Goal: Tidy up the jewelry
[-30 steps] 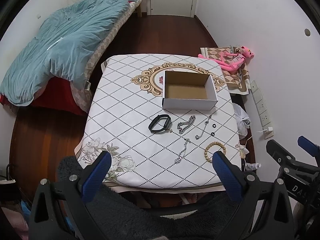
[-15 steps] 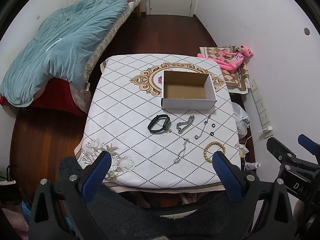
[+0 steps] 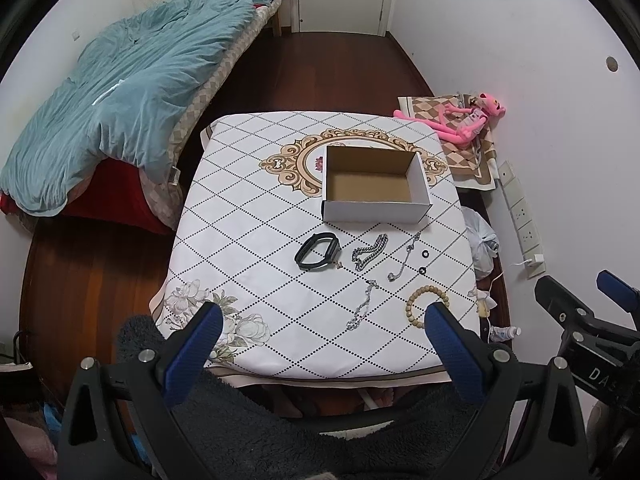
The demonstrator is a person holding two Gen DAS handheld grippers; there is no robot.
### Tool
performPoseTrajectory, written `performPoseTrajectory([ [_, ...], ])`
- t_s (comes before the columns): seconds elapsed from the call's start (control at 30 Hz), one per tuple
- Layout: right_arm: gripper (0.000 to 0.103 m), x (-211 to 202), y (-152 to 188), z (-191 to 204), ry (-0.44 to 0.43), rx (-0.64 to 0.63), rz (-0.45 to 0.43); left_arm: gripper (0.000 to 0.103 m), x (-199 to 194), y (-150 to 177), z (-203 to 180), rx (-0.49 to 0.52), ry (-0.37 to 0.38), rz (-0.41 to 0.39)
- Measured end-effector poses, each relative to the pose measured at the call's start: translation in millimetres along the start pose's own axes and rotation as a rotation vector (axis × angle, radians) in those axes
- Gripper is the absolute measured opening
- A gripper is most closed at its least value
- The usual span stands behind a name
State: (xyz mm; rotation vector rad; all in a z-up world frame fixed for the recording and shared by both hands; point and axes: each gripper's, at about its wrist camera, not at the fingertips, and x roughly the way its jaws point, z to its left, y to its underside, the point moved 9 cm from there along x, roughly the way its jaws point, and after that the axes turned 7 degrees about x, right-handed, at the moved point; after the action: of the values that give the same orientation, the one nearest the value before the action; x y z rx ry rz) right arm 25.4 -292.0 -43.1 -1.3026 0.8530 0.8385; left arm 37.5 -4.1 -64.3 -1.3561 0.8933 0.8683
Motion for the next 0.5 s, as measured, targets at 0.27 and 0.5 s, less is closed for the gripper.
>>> performPoseTrajectory([
  [0.27,0.103,-9.0,0.6,-1.6,-0.002,0.006,-0.021,0.103,-4.1,-0.9,-0.3,0.004,0.000,-0.010],
  [0.5,0.103,-14.7,1.4,-1.2,-0.004,0.009,-0.039,0.103,-14.0,-2.5,-1.2,0.011,0.004,-0.030],
])
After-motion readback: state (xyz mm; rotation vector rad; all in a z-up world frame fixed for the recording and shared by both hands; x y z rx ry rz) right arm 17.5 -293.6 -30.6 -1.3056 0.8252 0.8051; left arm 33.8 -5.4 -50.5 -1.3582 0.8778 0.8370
